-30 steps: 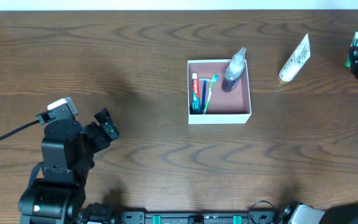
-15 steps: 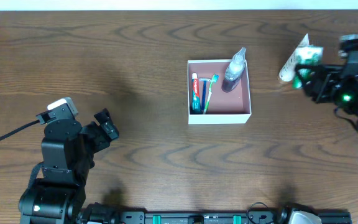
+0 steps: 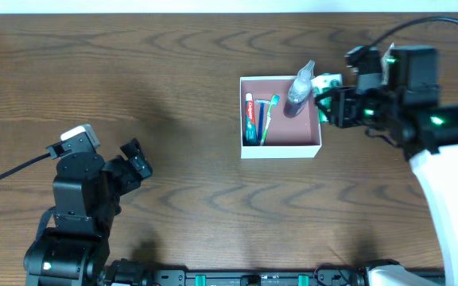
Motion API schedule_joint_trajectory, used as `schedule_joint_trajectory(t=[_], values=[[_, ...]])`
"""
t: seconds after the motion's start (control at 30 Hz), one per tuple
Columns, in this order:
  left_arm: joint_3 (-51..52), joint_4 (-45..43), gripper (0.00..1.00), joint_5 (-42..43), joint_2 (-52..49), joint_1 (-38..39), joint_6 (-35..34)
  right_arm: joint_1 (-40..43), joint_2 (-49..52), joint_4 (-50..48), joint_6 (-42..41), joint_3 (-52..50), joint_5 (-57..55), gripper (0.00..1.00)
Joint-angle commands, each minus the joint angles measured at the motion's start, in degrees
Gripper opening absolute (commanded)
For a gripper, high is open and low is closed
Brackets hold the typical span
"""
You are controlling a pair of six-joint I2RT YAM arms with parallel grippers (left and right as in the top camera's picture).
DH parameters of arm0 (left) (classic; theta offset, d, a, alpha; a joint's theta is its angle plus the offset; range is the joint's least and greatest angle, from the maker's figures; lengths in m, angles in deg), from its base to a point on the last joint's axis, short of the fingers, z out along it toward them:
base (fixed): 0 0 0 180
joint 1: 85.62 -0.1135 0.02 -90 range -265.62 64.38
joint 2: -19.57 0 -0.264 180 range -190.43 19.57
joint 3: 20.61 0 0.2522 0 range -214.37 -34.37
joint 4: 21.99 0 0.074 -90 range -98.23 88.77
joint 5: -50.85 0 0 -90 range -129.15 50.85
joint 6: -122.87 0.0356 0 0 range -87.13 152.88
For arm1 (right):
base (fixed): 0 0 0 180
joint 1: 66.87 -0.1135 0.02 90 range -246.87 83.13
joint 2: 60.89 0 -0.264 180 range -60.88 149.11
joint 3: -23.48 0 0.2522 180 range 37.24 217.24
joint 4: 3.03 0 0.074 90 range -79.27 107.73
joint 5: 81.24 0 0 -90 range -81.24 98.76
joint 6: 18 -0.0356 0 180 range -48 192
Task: Pack container
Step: 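Carry the Dettol soap bar left toward the box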
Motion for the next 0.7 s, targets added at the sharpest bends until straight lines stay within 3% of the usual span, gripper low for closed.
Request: schedule_joint_trajectory(t=[0.0,0.47,0.67], values=[[-0.1,0.0,0.98,-0.3,0.0,-0.2,-0.5,-3.3,4.3,-0.4,-2.2,0.8,-5.3,0.36],[-0.1,0.0,0.98,-0.3,0.0,-0.2,-0.5,-9.2,18.2,-4.1,-9.7,0.8,-8.0,0.34],[-0.1,0.0,0.98,-0.3,0.0,-0.2,-0.5,-12.0,21.3,-4.8,-13.0,0.8,-14.5,0.34]])
